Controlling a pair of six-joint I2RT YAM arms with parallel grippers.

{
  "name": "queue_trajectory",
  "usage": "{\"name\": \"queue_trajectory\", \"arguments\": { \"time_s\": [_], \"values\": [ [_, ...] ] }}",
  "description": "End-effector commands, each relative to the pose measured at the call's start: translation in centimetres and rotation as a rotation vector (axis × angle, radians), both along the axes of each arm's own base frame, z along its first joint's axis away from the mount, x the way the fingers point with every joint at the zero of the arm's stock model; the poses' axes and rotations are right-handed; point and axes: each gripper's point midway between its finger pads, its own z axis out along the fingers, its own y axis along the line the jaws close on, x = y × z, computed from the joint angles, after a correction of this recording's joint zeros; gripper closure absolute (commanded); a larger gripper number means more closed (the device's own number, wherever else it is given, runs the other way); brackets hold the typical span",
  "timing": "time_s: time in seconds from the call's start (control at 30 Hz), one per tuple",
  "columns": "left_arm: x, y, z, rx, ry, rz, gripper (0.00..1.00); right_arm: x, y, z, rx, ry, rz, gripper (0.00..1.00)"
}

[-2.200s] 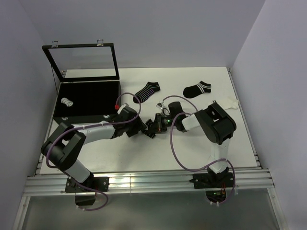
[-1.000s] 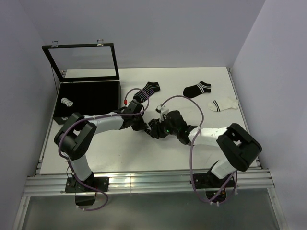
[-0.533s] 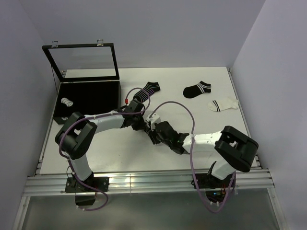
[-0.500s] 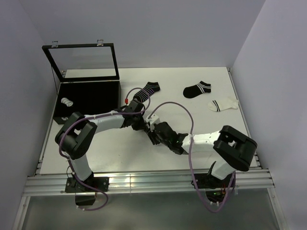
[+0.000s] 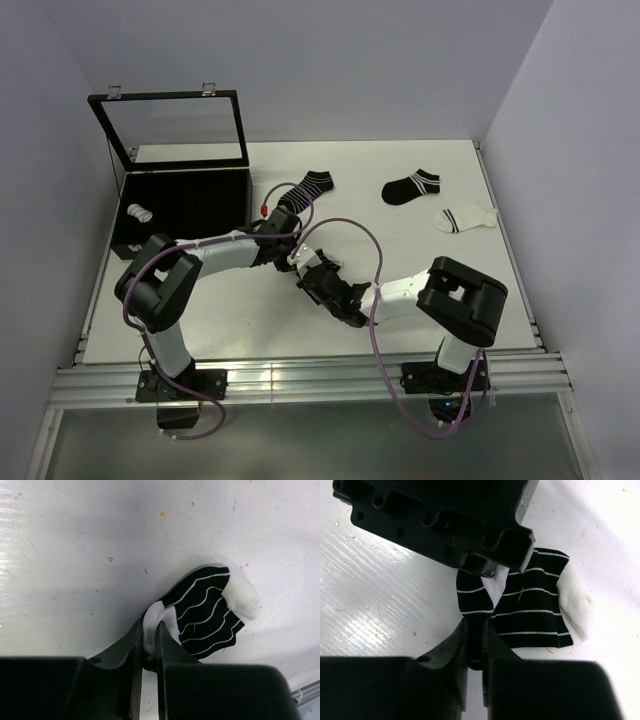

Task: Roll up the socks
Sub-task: Roll the sock at the center of the board.

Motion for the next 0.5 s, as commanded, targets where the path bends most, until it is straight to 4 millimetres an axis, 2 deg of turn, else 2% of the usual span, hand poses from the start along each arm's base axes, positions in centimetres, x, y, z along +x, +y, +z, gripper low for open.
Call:
{"name": "queue_trajectory", "arguments": {
  "time_s": [0.0, 0.07, 0.1, 0.17, 0.2, 0.27, 0.3, 0.37, 0.4, 0.47],
  "values": [
    [-1.8, 1.2, -1.7, 0.070, 0.070, -0.035, 0.92, 0.0, 0.3, -0.2, 0.000, 0.006, -0.016, 0.92],
    [-1.6, 1.1, -1.1, 0.055, 0.055, -0.023, 0.85, -0.3, 0.4, 0.1, 0.028, 0.025, -0.014, 1.00],
    [-1.3, 0.9, -0.7, 0.038, 0.039, -0.016, 0.77, -1.0, 0.6, -0.2, 0.038, 0.061, 0.015, 1.00],
    [-1.3, 1.0, -0.1, 0.019, 0.023, -0.005, 0.66, -1.2, 0.8, 0.1, 0.088, 0.108, 0.017, 1.00],
    [-1.3, 1.1, 0.0, 0.014, 0.019, 0.001, 0.55, -1.9, 1.1, -0.2, 0.109, 0.162, 0.054, 1.00],
    [-0.5, 1.6, 0.9, 0.010, -0.027, 0.036, 0.46, -1.7, 1.0, 0.2, 0.171, 0.231, 0.051, 1.00],
    [-0.7, 1.9, 0.8, 0.012, -0.029, 0.045, 0.39, -2.5, 1.2, 0.0, 0.193, 0.300, 0.090, 1.00],
    [-0.2, 2.2, 1.9, -0.009, -0.064, 0.076, 0.37, -1.7, 0.6, -0.1, 0.230, 0.368, 0.067, 1.00],
    [-0.5, 2.6, 1.6, -0.010, -0.060, 0.092, 0.36, -1.9, 0.6, -0.3, 0.243, 0.402, 0.077, 1.00],
    [-0.1, 3.1, 2.5, -0.026, -0.097, 0.127, 0.35, -2.4, 1.1, -0.1, 0.304, 0.485, 0.111, 1.00]
  ]
}}
